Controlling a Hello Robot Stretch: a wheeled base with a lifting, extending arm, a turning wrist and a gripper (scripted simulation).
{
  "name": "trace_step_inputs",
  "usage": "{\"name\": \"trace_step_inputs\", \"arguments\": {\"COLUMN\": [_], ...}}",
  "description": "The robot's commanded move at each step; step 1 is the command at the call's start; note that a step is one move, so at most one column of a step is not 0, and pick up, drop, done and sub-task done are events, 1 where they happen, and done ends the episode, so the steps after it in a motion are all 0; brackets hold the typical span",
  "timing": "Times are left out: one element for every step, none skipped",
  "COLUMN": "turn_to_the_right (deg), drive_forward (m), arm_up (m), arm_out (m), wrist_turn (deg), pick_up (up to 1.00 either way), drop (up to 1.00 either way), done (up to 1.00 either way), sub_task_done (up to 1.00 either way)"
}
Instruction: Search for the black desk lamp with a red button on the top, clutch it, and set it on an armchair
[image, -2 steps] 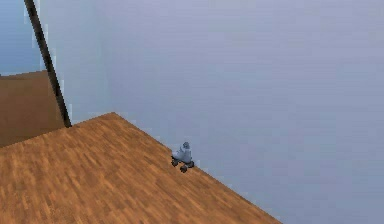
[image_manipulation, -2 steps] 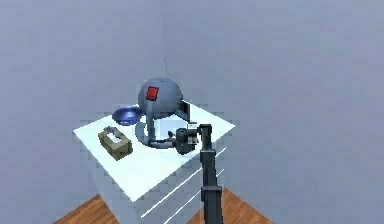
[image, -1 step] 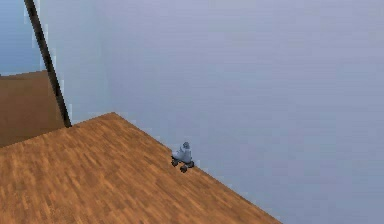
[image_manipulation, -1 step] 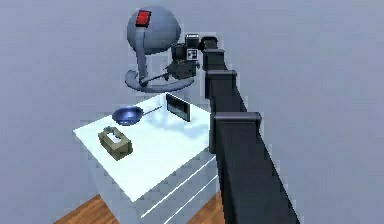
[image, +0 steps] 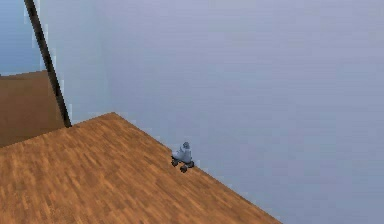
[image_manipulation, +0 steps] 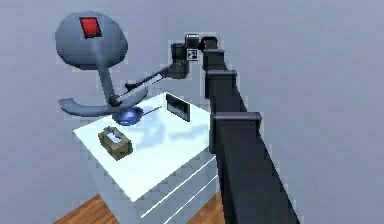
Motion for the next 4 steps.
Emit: {"name": "trace_step_inputs", "arguments": {"turn_to_the_right": [0.0, 0.0, 0.0, -39.0], "drive_forward": [0.00, 0.00, 0.00, 0.00], "arm_up": [0.00, 0.00, 0.00, 0.00], "arm_out": [0.00, 0.00, -0.46, 0.00], "wrist_turn": [-45.0, -6.0, 0.0, 0.0], "pick_up": [0.00, 0.00, 0.00, 0.00], "drop": [0.00, 0.00, 0.00, 0.00], "done": [0.00, 0.00, 0.00, 0.00], "sub_task_done": [0.00, 0.00, 0.00, 0.00]}}
